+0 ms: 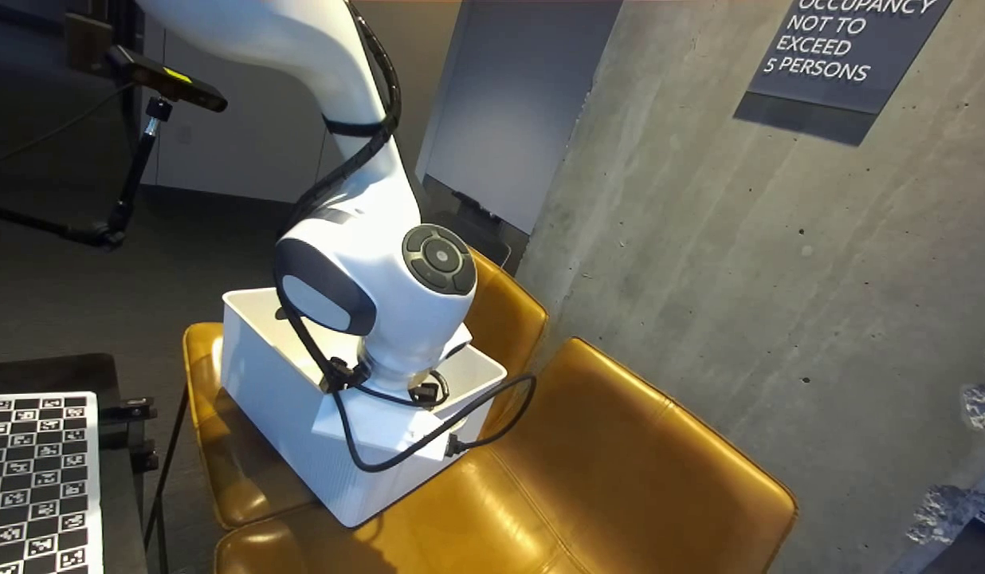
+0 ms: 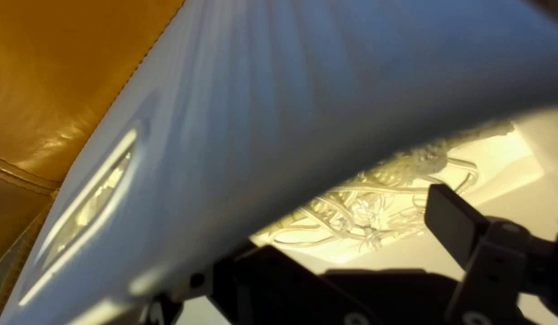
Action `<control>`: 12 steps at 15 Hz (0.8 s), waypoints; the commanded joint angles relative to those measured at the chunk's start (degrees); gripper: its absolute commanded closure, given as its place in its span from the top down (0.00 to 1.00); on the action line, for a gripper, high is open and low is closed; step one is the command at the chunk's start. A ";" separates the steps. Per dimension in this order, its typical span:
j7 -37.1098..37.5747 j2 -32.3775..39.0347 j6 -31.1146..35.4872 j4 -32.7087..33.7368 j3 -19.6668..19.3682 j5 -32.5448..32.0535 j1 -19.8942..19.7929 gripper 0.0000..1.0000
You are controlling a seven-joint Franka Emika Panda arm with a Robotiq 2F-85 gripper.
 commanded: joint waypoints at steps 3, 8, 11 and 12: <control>-4.71 -6.04 -1.55 -3.21 -0.84 1.70 -0.07 1.00; -2.53 -12.02 -5.01 -3.04 -3.35 -0.13 1.18 1.00; -2.29 -12.30 -6.73 -3.02 -5.77 -1.52 1.70 1.00; -2.47 -11.82 -7.10 -3.08 -6.46 -1.95 1.67 1.00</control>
